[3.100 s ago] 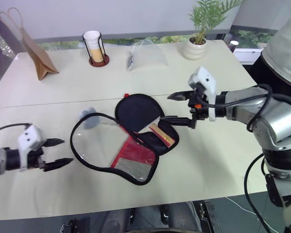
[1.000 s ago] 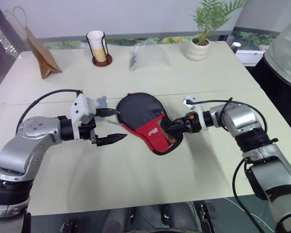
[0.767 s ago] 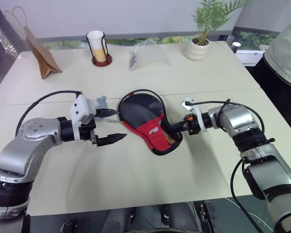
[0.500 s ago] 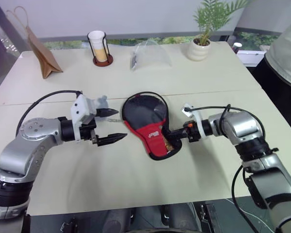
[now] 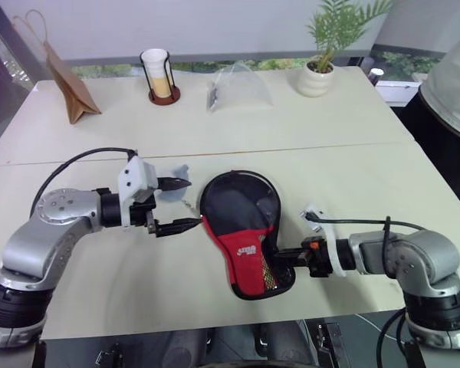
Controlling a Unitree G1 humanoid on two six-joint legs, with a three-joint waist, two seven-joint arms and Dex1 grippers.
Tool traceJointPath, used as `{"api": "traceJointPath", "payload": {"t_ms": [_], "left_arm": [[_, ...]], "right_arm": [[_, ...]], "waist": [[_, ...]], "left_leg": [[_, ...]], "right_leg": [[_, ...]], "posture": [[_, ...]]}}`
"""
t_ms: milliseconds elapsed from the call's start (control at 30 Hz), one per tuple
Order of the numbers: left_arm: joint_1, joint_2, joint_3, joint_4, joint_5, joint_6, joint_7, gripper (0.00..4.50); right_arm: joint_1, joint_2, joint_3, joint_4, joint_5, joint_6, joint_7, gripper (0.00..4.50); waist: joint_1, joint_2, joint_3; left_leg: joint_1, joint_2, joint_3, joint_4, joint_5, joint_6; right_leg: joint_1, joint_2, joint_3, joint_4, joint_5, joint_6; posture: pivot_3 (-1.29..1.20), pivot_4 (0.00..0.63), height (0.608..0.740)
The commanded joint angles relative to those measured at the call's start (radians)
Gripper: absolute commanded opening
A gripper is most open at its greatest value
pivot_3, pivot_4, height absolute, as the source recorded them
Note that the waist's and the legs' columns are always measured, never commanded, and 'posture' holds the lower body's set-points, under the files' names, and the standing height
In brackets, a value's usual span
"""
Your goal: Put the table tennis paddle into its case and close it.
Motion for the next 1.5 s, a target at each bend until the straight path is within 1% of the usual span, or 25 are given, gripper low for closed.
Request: {"api": "traceJointPath", "payload": {"t_ms": [33, 233, 333, 400, 433, 467, 567, 600, 667, 767, 833, 867, 900, 1000, 1067, 1167, 1267, 1367, 1500], "left_arm": [[-0.017, 0.018, -0.005, -0.002, 0.010, -0.027, -0.023, 4.50], [-0.026, 0.017, -0.020, 0.029, 0.037, -0.052, -0.044, 4.50], [-0.028, 0.016, -0.026, 0.035, 0.043, -0.061, -0.048, 4.50], [-0.027, 0.017, -0.025, 0.040, 0.045, -0.066, -0.052, 4.50], [-0.027, 0.018, -0.023, 0.045, 0.047, -0.069, -0.055, 4.50], [-0.027, 0.019, -0.021, 0.050, 0.049, -0.072, -0.058, 4.50], [-0.029, 0.022, -0.013, 0.058, 0.049, -0.075, -0.063, 4.50], [-0.030, 0.024, -0.010, 0.060, 0.048, -0.074, -0.065, 4.50], [-0.029, 0.034, 0.001, 0.065, 0.046, -0.076, -0.074, 4.50], [-0.042, 0.049, 0.011, 0.068, 0.045, -0.065, -0.066, 4.50], [-0.041, 0.062, 0.027, 0.073, 0.042, -0.064, -0.065, 4.50], [-0.039, 0.069, 0.036, 0.077, 0.041, -0.067, -0.066, 4.50], [-0.040, 0.074, 0.045, 0.079, 0.041, -0.062, -0.058, 4.50], [-0.042, 0.093, 0.075, 0.094, 0.041, -0.058, -0.053, 4.50], [-0.040, 0.106, 0.092, 0.102, 0.045, -0.057, -0.047, 4.50], [-0.030, 0.128, 0.112, 0.124, 0.063, -0.072, -0.045, 4.50], [-0.003, 0.152, 0.129, 0.129, 0.085, -0.082, -0.038, 4.50], [0.024, 0.164, 0.149, 0.119, 0.087, -0.080, -0.031, 4.50], [0.045, 0.182, 0.169, 0.133, 0.112, -0.101, -0.020, 4.50]], "right_arm": [[0.035, -0.007, -0.020, -0.032, 0.134, 0.026, -0.100, 0.04], [0.067, -0.001, -0.047, -0.023, 0.269, 0.026, -0.255, 0.04], [0.075, 0.004, -0.058, -0.016, 0.311, 0.026, -0.308, 1.03], [0.072, -0.002, -0.076, -0.007, 0.331, 0.026, -0.331, 2.03], [0.063, -0.009, -0.085, 0.000, 0.335, 0.026, -0.336, 2.43], [0.053, -0.017, -0.094, 0.008, 0.342, 0.026, -0.339, 2.93], [0.003, -0.074, -0.102, 0.014, 0.340, 0.026, -0.305, 4.30], [-0.020, -0.107, -0.096, 0.019, 0.325, 0.018, -0.286, 4.42], [-0.061, -0.191, -0.064, 0.032, 0.285, -0.022, -0.236, 4.42], [-0.167, -0.359, 0.021, 0.096, 0.175, -0.179, -0.073, 4.42], [-0.239, -0.395, 0.073, 0.118, 0.126, -0.263, 0.006, 4.42], [-0.272, -0.397, 0.095, 0.125, 0.109, -0.292, 0.035, 4.42], [-0.314, -0.395, 0.140, 0.117, 0.061, -0.362, 0.075, 4.42], [-0.406, -0.353, 0.257, 0.105, -0.065, -0.523, 0.136, 4.42], [-0.448, -0.279, 0.342, 0.127, -0.162, -0.647, 0.154, 4.42], [-0.469, -0.180, 0.466, 0.177, -0.308, -0.828, 0.189, 4.42], [-0.463, -0.087, 0.557, 0.270, -0.429, -0.965, 0.205, 4.42], [-0.451, -0.024, 0.598, 0.361, -0.514, -1.065, 0.219, 4.42], [-0.425, 0.028, 0.603, 0.451, -0.561, -1.102, 0.244, 4.42]], "waist": [[0.000, 0.000, 0.000], [0.000, 0.000, 0.000], [0.000, 0.000, 0.000], [-0.001, 0.000, 0.000], [-0.001, 0.000, 0.000], [-0.001, 0.000, 0.000], [0.000, 0.000, 0.000], [0.001, 0.000, 0.000], [0.002, 0.000, 0.000], [0.000, 0.000, 0.000], [-0.005, 0.000, 0.001], [-0.008, 0.000, 0.001], [-0.012, 0.000, 0.001], [-0.019, 0.000, 0.001], [-0.023, 0.000, 0.001], [-0.026, 0.000, 0.001], [-0.024, -0.001, 0.002], [-0.020, -0.001, 0.002], [-0.022, -0.001, 0.002]], "left_leg": [[0.000, 0.000, 0.000, 0.000, 0.000, 0.000], [0.000, 0.000, 0.000, 0.000, 0.000, 0.000], [0.000, 0.000, 0.000, 0.000, 0.000, 0.000], [0.000, 0.000, 0.000, 0.000, 0.000, 0.000], [0.000, 0.001, 0.000, 0.000, 0.000, 0.000], [0.000, 0.001, 0.000, 0.000, 0.000, 0.000], [0.001, 0.001, 0.000, 0.001, 0.000, 0.000], [0.001, 0.001, 0.000, 0.001, 0.000, 0.000], [0.001, 0.001, 0.000, 0.002, 0.000, 0.001], [0.000, 0.000, 0.001, 0.002, 0.000, 0.001], [0.000, 0.000, 0.002, 0.002, 0.000, 0.001], [0.000, 0.002, 0.002, 0.001, 0.000, 0.001], [0.000, 0.003, 0.002, 0.001, 0.000, 0.001], [0.000, 0.006, 0.002, -0.001, 0.000, 0.001], [-0.001, 0.007, 0.002, -0.001, 0.000, 0.001], [-0.001, 0.006, 0.003, 0.000, 0.000, 0.001], [-0.001, 0.006, 0.003, 0.000, 0.000, 0.001], [-0.001, 0.004, 0.003, 0.000, 0.001, 0.000], [-0.001, 0.001, 0.001, 0.000, 0.001, 0.000]], "right_leg": [[0.000, 0.000, 0.000, 0.000, 0.000, 0.000], [0.000, 0.000, 0.000, 0.000, 0.000, 0.000], [0.000, 0.000, 0.000, 0.000, 0.000, 0.000], [0.000, 0.000, 0.000, 0.000, 0.000, 0.000], [0.001, 0.001, 0.000, 0.000, 0.000, 0.000], [0.001, 0.001, 0.000, 0.000, 0.000, 0.000], [0.002, 0.001, 0.000, -0.001, 0.000, 0.000], [0.003, 0.001, 0.000, -0.002, 0.000, 0.000], [0.003, 0.000, -0.001, -0.002, 0.000, 0.000], [0.003, 0.000, -0.001, -0.002, -0.001, 0.000], [0.001, 0.000, -0.001, -0.002, -0.001, 0.000], [0.001, 0.001, -0.001, -0.002, 0.000, 0.000], [0.000, 0.001, -0.001, -0.002, 0.000, 0.000], [-0.001, 0.003, -0.002, -0.001, 0.001, 0.002], [-0.002, 0.004, -0.002, -0.001, 0.001, 0.002], [-0.002, 0.004, -0.002, -0.001, 0.001, 0.002], [-0.002, 0.004, -0.002, -0.001, 0.001, 0.002], [-0.002, 0.003, -0.002, 0.000, 0.001, 0.002], [-0.002, 0.002, -0.001, 0.000, 0.001, 0.002]], "posture": [[0.00, 0.150, 0.734], [0.00, 0.150, 0.734], [0.00, 0.150, 0.734], [0.00, 0.150, 0.734], [0.00, 0.150, 0.734], [0.00, 0.150, 0.734], [0.00, 0.150, 0.734], [0.00, 0.150, 0.734], [0.00, 0.150, 0.734], [0.00, 0.150, 0.734], [0.00, 0.150, 0.734], [0.00, 0.150, 0.734], [0.00, 0.150, 0.734], [0.00, 0.150, 0.734], [0.00, 0.150, 0.734], [0.00, 0.150, 0.734], [0.00, 0.150, 0.734], [0.00, 0.150, 0.734], [0.00, 0.150, 0.734]]}}
